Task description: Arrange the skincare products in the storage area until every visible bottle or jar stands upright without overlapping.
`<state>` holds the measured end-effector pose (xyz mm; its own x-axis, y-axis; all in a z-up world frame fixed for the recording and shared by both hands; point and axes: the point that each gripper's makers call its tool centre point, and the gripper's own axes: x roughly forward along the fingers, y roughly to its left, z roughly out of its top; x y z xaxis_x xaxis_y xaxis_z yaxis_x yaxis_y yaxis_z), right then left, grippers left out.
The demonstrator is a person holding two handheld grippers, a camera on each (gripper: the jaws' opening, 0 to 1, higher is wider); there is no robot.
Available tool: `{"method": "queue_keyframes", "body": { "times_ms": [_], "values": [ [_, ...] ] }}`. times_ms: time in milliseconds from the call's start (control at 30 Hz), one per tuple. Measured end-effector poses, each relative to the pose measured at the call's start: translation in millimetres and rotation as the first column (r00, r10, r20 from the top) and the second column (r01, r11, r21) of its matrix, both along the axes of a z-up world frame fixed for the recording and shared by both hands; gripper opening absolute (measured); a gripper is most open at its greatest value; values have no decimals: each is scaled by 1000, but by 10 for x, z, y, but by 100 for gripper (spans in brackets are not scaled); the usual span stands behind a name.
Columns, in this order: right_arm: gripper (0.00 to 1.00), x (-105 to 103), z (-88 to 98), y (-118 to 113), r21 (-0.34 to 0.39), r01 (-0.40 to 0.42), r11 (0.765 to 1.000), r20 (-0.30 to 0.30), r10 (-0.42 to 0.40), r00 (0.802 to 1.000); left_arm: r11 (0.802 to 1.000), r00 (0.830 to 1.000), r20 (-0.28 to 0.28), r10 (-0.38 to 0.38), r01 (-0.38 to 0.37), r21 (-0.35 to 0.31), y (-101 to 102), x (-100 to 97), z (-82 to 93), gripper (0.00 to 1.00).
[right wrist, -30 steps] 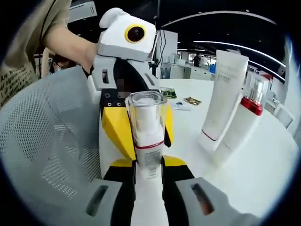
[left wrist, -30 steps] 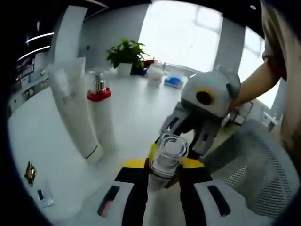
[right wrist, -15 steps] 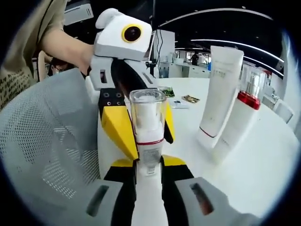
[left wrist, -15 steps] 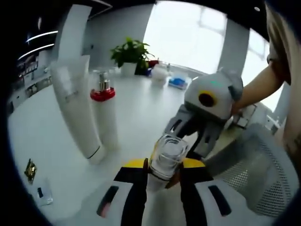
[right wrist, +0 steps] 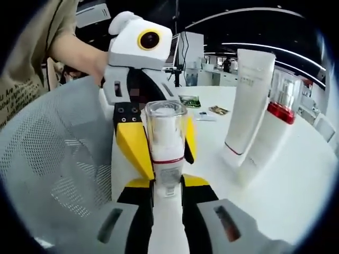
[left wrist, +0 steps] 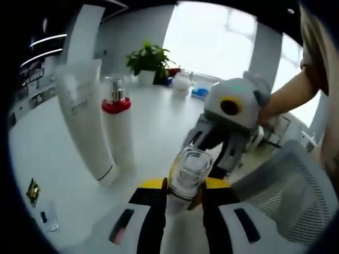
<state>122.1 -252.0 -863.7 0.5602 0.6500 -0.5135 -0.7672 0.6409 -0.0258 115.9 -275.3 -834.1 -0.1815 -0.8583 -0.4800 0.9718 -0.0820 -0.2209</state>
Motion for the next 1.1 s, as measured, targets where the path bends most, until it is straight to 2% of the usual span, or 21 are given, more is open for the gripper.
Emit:
{"method": "queue_keyframes", "body": {
  "times_ms": [267, 400, 800, 1100],
  "values": [
    [19, 56, 2, -143, -18, -51, 999, -3, 51, 999, 1000, 1000, 5, 3, -3, 2, -115, 46, -18, 21],
    [19, 122, -6, -226, -33, -72, 997, -3, 72, 997, 1000, 1000, 1, 17, -17, -1, -174, 131, -64, 23],
    [19, 335, -18, -439, -42, -95, 995, 2, 95, 995, 998, 998, 11, 65, -65, 10, -287, 338, -149, 25],
    [19, 478, -30, -550, -49, -95, 994, 10, 95, 995, 996, 996, 19, 89, -89, 26, -284, 447, -192, 26]
  ]
}}
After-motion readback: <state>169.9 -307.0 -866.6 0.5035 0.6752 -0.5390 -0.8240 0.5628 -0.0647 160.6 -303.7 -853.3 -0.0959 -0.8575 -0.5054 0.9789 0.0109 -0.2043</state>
